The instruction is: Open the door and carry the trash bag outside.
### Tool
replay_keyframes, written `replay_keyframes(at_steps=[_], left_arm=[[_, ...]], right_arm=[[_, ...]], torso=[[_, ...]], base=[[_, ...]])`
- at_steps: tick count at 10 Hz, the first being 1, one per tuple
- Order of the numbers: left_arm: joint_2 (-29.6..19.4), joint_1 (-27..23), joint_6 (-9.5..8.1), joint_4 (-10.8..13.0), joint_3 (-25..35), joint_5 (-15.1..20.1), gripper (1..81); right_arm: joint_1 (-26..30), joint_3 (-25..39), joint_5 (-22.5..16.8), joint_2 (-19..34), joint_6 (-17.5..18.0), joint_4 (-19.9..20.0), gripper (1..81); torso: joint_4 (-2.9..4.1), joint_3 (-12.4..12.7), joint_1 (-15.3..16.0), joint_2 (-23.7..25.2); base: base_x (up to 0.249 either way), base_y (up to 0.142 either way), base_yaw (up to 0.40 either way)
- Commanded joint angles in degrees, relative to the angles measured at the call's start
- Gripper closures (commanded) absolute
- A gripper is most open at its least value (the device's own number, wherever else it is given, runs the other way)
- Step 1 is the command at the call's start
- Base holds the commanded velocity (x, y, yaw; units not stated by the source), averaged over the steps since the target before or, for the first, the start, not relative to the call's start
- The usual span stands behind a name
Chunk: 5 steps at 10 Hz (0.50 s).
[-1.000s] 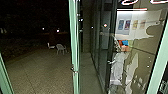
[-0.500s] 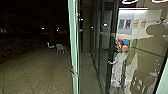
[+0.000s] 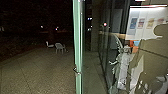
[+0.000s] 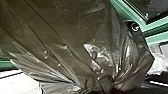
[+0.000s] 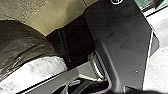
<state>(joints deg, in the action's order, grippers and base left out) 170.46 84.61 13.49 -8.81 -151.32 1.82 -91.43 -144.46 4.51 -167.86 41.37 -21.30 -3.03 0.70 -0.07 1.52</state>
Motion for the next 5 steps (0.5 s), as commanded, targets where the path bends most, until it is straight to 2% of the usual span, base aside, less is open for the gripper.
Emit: replay_keyframes(at_steps=[1, 5], left_arm=[[-0.2, -4.41, 0.48, 0.29, 0.15, 2.75, 81.1], [-0.12, -4.33, 0.39, 0.29, 0.15, 2.75, 81.1]], right_arm=[[3.58, 0.59, -2.23, 0.4, -0.15, -0.59, 1.0], [3.57, 0.59, -2.14, 0.31, -0.15, -0.59, 1.0]], torso=[[0.0, 0.0, 0.07, 0.0], [0.02, -0.02, 0.13, -0.07]], base=[[0.08, 0.0, 0.0], [0.08, 0.0, 0.0]])
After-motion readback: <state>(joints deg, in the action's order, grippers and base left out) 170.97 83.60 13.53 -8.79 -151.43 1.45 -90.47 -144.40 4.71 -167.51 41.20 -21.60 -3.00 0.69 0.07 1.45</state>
